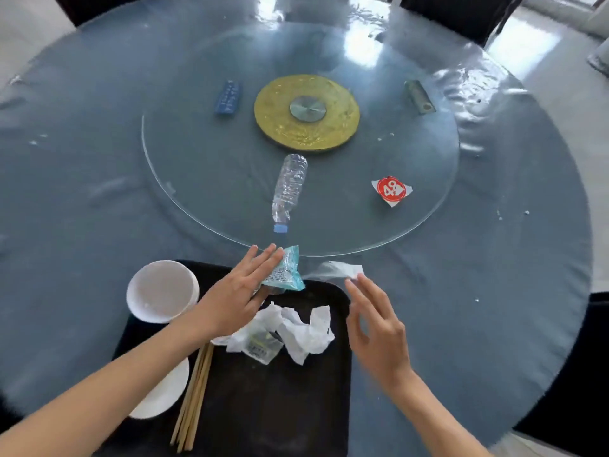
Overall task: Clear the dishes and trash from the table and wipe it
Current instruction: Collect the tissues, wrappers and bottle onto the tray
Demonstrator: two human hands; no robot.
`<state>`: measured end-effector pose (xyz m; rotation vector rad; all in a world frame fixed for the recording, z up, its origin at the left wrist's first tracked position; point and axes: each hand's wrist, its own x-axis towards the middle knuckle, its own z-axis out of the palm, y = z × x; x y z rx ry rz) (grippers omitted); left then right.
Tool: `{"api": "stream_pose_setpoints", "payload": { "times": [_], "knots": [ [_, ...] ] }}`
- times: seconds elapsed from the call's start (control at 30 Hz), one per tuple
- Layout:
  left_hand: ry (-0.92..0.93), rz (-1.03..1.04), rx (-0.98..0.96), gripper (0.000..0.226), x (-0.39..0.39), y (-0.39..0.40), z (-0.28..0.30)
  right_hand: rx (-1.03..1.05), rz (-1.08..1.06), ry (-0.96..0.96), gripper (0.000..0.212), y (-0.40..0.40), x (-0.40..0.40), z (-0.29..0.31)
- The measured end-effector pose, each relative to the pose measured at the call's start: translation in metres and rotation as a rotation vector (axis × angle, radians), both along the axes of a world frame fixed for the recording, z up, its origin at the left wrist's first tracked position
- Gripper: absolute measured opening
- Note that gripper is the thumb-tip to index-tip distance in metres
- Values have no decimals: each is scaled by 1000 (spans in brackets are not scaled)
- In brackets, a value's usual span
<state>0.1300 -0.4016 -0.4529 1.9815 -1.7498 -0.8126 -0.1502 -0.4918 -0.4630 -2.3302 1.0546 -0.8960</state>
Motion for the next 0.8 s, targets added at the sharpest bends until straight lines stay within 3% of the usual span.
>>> {"api": "stream_pose_setpoints", "payload": {
  "times": [0.17,0.3,0.47,0.8],
  "knots": [
    [36,22,31,71,-22,40,-21,191,40,98,53,67,-11,-18],
    [-63,3,68,75,-16,48,-42,282,59,165,53,87,7,-37],
    [-220,-29,216,79,-7,61,-50,277,63,372,57,95,30,-53],
    [-164,-156,213,85,-5,71,-46,305,-72,472,50,112,25,-42]
  ]
}}
